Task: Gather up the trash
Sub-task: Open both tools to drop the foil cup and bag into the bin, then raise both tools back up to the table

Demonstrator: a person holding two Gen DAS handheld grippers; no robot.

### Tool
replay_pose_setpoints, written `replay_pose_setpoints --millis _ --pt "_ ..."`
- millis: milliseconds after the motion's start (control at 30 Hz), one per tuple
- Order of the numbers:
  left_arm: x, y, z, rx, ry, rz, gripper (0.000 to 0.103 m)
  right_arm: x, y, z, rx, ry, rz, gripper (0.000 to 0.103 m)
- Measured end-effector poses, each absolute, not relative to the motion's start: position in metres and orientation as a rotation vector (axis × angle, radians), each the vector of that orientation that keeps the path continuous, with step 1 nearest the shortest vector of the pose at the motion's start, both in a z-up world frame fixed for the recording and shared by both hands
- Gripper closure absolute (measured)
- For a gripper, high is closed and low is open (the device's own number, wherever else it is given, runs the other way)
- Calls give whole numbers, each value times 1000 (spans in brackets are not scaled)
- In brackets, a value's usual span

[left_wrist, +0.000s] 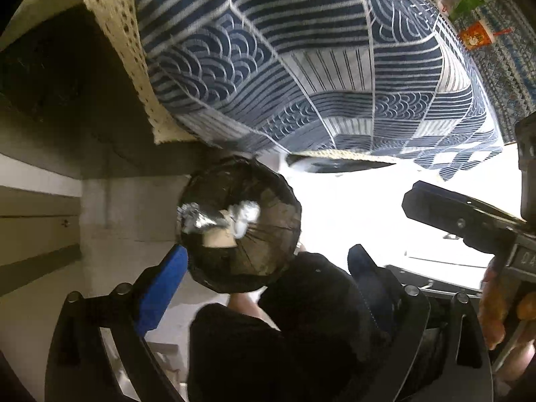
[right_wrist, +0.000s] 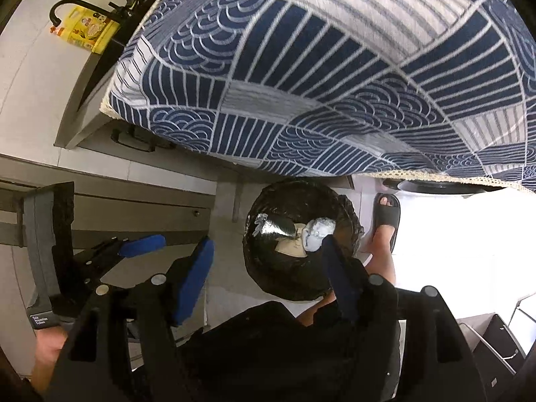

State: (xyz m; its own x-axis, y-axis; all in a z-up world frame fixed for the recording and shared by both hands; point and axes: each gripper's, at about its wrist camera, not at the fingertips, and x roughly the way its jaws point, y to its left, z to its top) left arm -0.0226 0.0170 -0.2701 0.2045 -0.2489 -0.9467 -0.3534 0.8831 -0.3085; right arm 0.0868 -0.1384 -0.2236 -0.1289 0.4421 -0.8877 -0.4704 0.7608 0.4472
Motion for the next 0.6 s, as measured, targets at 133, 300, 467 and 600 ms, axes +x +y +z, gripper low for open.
replay_pose_setpoints --millis 133,300,467,600 --pt "-17 19 -259 -524 1356 67 10 91 -142 -212 -16 1483 780 36" --pt "-9 21 -238 -509 1302 67 10 98 -149 -196 -14 1436 768 36" --pt "5 21 -214 -484 1258 48 10 109 -156 -174 -18 1377 754 36" --pt "16 21 -197 -466 1222 40 10 120 -163 -153 -15 1317 742 36"
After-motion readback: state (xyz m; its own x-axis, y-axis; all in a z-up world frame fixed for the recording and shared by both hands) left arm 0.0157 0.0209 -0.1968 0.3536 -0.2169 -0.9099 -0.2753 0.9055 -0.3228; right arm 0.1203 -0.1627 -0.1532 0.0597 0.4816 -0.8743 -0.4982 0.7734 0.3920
